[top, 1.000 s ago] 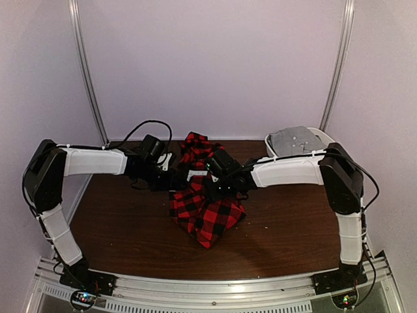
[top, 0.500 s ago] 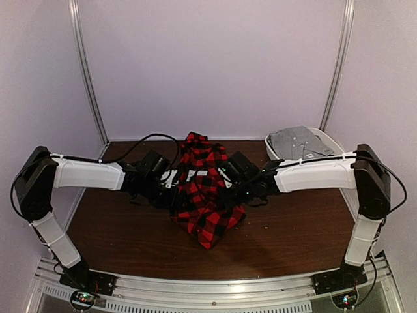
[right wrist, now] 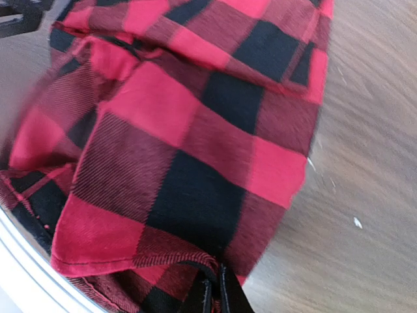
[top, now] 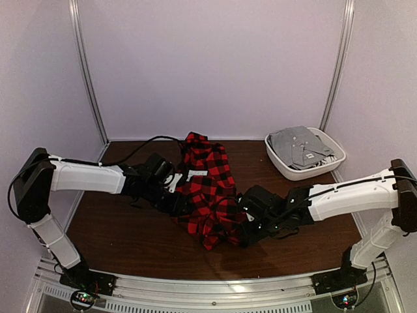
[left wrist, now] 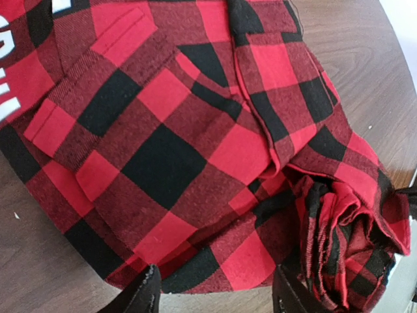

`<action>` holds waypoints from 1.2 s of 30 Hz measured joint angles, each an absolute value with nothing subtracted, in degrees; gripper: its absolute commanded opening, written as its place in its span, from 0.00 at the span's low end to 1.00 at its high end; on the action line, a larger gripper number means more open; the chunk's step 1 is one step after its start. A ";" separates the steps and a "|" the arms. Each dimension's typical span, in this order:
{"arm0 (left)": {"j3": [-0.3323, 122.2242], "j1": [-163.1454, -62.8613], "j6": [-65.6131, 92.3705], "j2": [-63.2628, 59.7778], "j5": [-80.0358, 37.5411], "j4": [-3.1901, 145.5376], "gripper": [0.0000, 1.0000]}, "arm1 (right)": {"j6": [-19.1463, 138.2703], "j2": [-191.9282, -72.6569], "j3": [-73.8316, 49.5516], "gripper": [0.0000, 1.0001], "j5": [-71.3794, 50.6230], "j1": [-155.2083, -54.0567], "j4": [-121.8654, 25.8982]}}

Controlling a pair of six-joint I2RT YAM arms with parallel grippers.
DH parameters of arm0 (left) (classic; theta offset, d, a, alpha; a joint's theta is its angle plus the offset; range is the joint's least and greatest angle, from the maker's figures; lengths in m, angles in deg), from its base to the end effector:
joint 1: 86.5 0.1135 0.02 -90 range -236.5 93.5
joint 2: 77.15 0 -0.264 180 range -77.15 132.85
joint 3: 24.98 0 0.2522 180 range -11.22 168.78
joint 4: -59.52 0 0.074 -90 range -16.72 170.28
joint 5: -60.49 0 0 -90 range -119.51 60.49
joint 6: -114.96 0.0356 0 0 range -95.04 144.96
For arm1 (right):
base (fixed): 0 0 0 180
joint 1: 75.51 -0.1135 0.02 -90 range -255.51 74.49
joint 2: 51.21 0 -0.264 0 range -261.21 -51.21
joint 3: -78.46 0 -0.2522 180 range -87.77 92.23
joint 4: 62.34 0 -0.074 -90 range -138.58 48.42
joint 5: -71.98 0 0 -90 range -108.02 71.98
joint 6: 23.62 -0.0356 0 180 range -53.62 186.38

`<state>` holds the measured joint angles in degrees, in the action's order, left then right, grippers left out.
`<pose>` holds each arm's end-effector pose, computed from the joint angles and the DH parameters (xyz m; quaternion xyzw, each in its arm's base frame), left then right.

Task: Fold and stack the long sleeve shirts
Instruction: Flatten out the crumpled shirt at the center of the board.

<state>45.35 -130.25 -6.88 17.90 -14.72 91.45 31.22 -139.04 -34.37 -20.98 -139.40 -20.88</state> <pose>0.2335 -0.2361 0.1804 0.1353 0.9410 -0.2718 0.1493 0.1325 0.2661 0.1915 -0.2347 0.9414 0.1669 0.1754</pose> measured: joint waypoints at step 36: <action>57.77 -142.27 -7.82 27.10 -17.96 96.22 0.00 | 18.56 -125.80 -44.22 0.40 -26.88 -142.66 -17.49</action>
